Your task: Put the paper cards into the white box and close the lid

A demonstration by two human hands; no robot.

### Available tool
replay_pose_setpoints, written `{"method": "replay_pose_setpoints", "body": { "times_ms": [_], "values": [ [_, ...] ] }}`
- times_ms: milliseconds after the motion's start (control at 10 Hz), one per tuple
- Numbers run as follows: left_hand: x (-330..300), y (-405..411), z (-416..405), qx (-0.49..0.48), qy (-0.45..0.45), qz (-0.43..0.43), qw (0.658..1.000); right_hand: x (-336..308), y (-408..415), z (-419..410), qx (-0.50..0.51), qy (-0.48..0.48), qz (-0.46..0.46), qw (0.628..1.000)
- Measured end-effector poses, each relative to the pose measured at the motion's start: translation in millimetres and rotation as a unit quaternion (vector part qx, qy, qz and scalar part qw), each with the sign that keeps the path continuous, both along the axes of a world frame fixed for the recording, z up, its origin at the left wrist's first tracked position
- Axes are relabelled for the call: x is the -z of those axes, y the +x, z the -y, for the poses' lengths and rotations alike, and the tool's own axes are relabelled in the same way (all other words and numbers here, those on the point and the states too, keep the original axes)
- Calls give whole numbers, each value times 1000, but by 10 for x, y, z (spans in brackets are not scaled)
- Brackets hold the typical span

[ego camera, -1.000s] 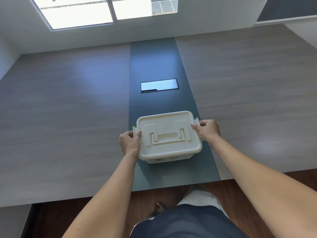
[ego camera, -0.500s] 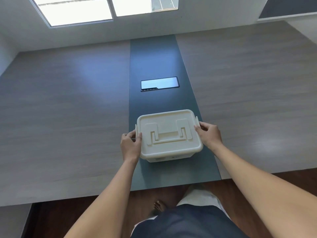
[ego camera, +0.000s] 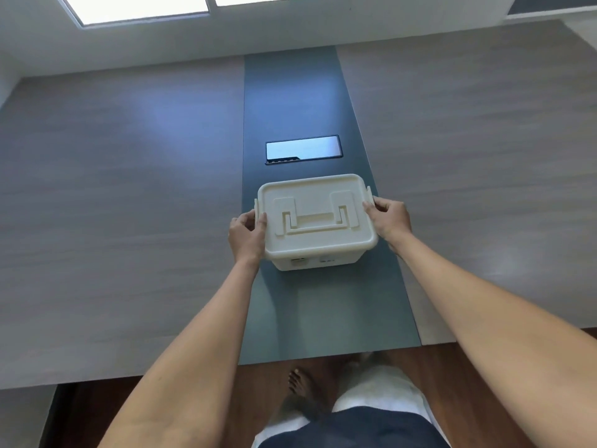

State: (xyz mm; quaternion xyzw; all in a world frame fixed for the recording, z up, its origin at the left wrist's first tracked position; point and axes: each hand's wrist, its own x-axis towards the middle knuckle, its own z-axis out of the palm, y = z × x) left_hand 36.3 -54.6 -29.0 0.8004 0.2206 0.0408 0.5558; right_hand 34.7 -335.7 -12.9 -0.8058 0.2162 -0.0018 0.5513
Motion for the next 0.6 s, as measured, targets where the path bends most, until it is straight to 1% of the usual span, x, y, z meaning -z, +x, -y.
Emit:
{"method": "replay_pose_setpoints", "body": {
  "times_ms": [100,200,400,500,600],
  "values": [
    [21,128,-20,-9,-7,-15,1000,-5,93,-23,2,11,2,1000],
    [-38,187,16,-11,-8,-7,1000,-24,145,-22,-2,4,1,1000],
    [11,276,-31,3,3,-28,1000,-68,225,1,-52,-45,-11,998],
    [-15,228,-61,-10,1,-31,999,-157,163,3,-49,-53,-15,997],
    [7,47,-80,-75,-11,-16,997,-42,23,40,30,-27,-3,999]
  ]
}}
